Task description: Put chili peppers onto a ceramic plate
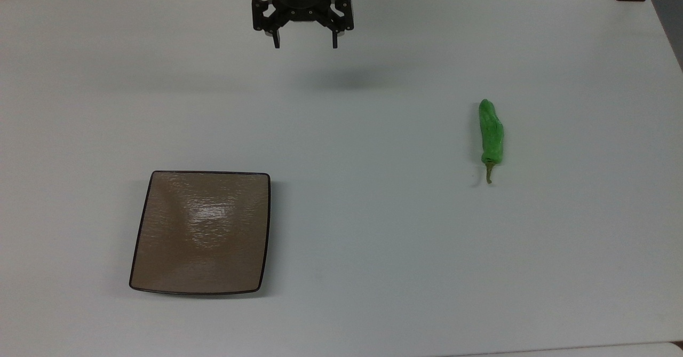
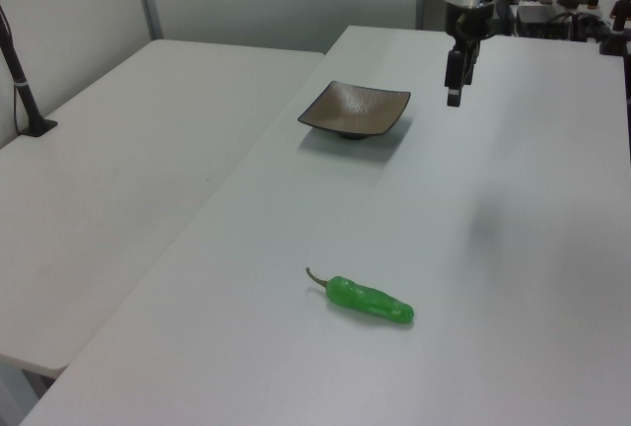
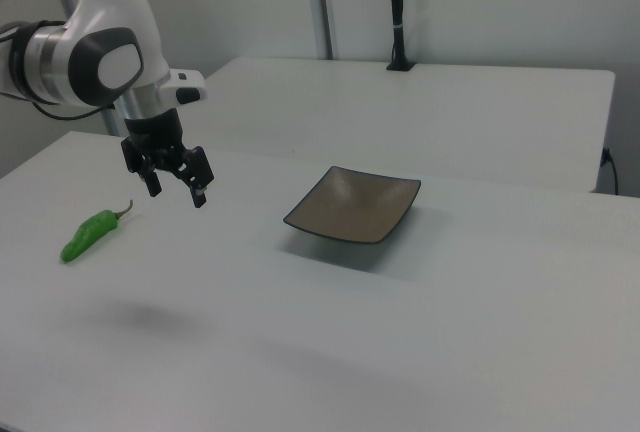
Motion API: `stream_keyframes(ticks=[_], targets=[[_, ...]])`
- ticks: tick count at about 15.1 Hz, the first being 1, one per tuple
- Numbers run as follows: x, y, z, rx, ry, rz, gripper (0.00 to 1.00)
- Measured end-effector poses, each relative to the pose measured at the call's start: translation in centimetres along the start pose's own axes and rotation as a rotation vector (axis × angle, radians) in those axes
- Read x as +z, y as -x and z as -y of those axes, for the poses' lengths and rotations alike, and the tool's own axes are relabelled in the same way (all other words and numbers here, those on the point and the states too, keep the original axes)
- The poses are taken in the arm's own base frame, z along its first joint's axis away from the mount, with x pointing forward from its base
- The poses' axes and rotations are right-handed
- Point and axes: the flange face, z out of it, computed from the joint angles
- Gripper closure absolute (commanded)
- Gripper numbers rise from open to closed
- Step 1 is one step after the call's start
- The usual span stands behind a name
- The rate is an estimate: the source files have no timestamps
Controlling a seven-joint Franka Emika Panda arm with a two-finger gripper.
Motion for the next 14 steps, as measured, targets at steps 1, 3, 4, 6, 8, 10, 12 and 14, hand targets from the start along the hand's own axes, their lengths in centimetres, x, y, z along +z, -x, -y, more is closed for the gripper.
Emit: stream_keyframes(ticks=[1,3,4,6,8,10,12,14], targets=[[-0.11,-0.15,-0.61,0.01,0.0,-0.011,0.0],[-0.11,-0.15,-0.63,0.01,0.0,-0.011,0.0],[-0.11,-0.15,-0.66,0.011,0.0,-0.011,0.0],[-0.11,-0.15,-0.69,0.011,0.0,-0.011,0.0],[-0.11,-0.15,-0.72,0.012,0.0,-0.011,0.0],[-0.11,-0.15,-0.71,0.012,0.0,-0.011,0.0],[-0.21,-0.23,-0.68,0.011,-0.001,-0.017,0.0],[-0.4,-0.31,-0.66,0.011,-0.001,-0.024,0.0]])
